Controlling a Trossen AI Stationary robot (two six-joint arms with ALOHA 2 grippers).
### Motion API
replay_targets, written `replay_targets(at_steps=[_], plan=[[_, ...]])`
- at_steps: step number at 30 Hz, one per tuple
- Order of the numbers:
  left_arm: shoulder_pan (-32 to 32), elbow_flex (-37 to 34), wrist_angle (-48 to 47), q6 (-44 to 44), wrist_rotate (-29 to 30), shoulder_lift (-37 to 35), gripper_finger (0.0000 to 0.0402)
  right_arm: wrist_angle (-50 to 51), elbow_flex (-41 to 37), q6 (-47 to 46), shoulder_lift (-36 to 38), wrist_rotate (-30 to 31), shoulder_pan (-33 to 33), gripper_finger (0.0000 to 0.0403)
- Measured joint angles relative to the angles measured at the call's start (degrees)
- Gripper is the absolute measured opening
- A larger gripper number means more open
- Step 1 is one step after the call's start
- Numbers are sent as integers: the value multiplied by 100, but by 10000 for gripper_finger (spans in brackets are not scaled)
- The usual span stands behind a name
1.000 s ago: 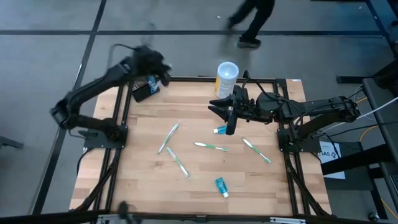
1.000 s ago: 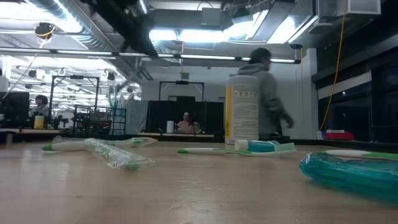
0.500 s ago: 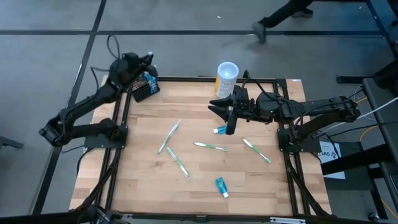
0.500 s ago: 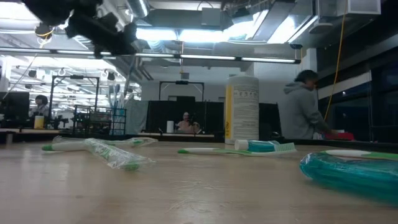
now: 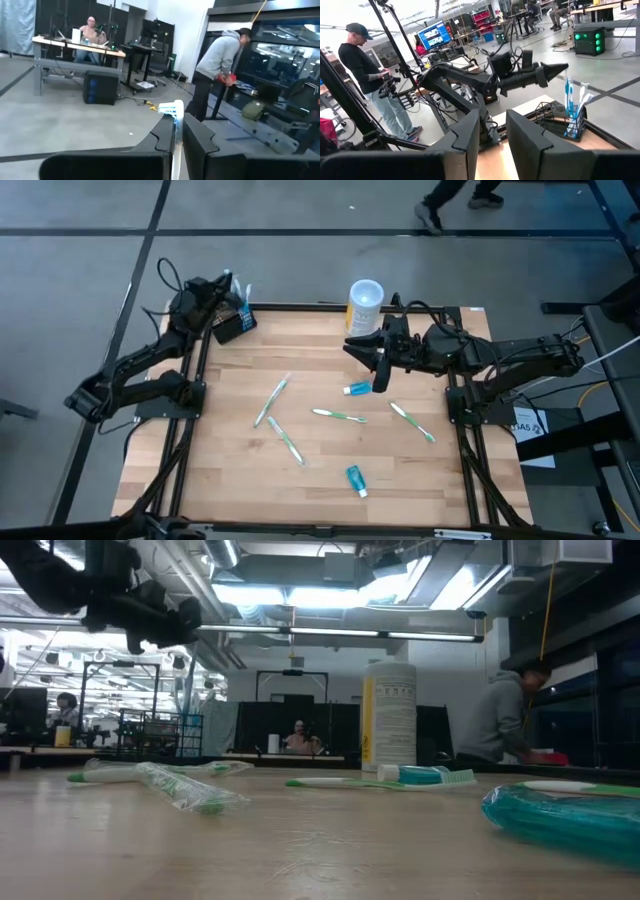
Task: Pick & Place toothbrushing station
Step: Put the blue toothbrush into the right section of the black organizer
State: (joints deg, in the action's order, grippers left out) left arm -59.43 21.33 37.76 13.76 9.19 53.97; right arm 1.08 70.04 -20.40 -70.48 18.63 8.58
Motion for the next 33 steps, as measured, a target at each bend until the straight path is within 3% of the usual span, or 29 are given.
replay_targets(at_steps=[10, 22, 33], plan=[[-65, -915, 1857, 414, 224, 791, 14, -4, 0, -150, 22, 24, 0, 98], [93, -958, 2549, 433, 330, 1842, 14, 26, 0, -250, 22, 43, -60, 98], [95, -939, 2813, 556, 323, 2333, 14, 27, 0, -275, 22, 42, -66, 98]])
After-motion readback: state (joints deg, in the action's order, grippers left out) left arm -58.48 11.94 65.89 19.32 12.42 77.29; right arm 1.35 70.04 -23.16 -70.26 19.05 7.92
